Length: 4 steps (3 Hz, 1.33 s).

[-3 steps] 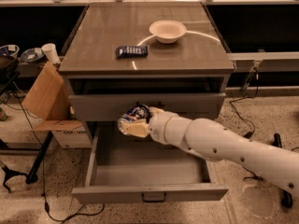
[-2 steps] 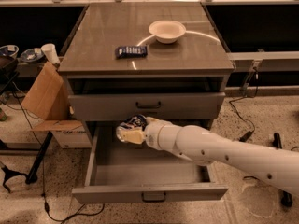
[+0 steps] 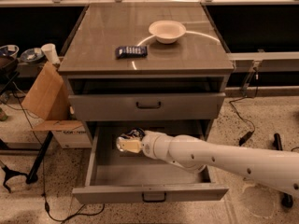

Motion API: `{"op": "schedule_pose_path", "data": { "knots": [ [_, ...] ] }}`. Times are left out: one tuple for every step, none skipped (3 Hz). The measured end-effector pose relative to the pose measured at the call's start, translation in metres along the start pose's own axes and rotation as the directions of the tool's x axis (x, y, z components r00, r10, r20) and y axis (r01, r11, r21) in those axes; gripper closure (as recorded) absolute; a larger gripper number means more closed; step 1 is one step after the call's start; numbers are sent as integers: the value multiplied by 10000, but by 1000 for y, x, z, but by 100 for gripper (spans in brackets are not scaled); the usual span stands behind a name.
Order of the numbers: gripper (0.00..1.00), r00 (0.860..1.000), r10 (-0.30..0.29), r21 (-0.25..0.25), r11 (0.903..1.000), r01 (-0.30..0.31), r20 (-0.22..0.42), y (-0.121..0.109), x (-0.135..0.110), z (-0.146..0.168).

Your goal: Place pepsi can into middle drawer

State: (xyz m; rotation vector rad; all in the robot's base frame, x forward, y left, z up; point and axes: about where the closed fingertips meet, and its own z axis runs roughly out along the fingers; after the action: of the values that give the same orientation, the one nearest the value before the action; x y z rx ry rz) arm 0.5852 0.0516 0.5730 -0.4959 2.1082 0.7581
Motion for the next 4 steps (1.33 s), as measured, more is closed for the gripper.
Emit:
{"op": "schedule_pose_path", "data": {
  "knots": [
    [100, 9991, 394, -103, 9992, -396, -143, -8, 25, 24],
    [100, 9970, 755, -263, 9968, -760, -176, -17, 49, 49],
    [100, 9954, 940, -317, 9950, -946, -209, -24, 69, 71],
    [81, 9936, 1114, -305, 9932, -1120, -204, -29, 84, 88]
  ]
}}
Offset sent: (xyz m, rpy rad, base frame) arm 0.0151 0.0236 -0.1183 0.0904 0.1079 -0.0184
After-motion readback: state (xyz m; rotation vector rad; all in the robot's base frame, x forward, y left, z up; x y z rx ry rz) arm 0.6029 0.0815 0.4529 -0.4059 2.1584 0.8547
